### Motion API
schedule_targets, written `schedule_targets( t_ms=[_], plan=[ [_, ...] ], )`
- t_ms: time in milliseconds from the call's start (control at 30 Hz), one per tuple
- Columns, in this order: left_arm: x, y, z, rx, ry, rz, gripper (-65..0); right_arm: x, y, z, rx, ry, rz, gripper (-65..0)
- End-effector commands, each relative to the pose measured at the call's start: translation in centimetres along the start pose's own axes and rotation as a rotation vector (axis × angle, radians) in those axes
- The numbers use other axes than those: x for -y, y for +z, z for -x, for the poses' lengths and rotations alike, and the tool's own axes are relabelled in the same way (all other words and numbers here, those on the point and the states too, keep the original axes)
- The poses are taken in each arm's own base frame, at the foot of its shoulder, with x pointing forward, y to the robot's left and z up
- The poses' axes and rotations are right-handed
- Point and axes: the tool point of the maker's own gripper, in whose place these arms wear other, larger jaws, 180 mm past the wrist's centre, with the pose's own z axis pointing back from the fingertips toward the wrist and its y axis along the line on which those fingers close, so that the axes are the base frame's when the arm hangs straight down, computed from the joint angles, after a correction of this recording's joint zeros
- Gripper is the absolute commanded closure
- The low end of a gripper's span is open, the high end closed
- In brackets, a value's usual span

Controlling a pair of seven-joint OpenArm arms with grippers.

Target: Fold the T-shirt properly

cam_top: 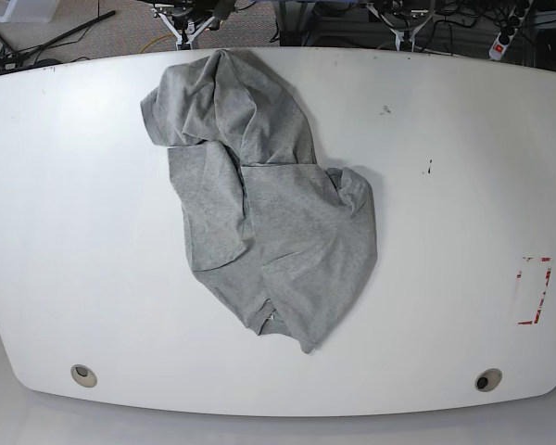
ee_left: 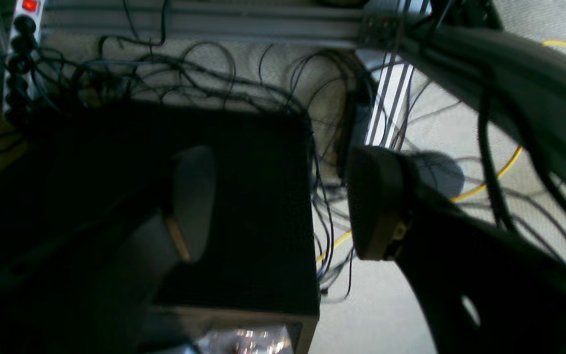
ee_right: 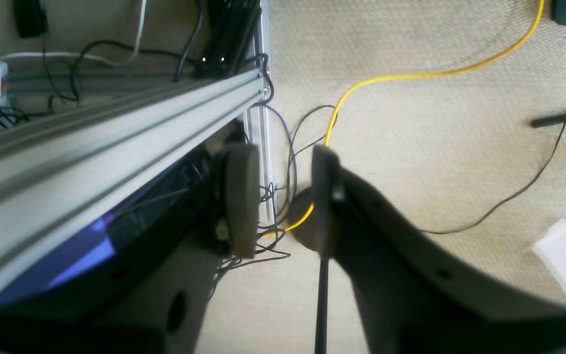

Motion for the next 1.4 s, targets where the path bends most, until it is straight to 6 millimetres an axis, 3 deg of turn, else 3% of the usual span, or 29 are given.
schedule_targets(
  t_ms=[0,167,367,733,1000,1367],
  plan=[
    [-0.4,0.1,-0.1,0.043,0.000,-0.007,-38.9,0.3,0.1,-0.4,0.015,0.002,0.002,-16.6],
    [-0.4,0.4,0.3,0.090,0.000,-0.008,-38.9,0.3,0.2,-0.5,0.035,0.002,0.003,-16.5],
    [-0.7,1.0,2.4,0.108,-0.003,-0.012,-38.9,-0.3,0.8,-0.4,0.089,0.014,-0.001,-16.5],
    [-1.7,2.6,4.6,0.223,-0.019,-0.026,-38.9,-0.9,3.7,2.1,0.133,0.046,0.009,-16.5],
    [-3.7,6.2,4.2,0.375,-0.089,-0.061,-38.9,-1.3,6.9,3.6,0.176,0.077,0.019,-16.5],
    [-4.7,11.3,3.5,0.477,-0.166,-0.085,-38.9,-2.3,12.4,3.2,0.272,0.126,0.039,-16.5]
  ],
)
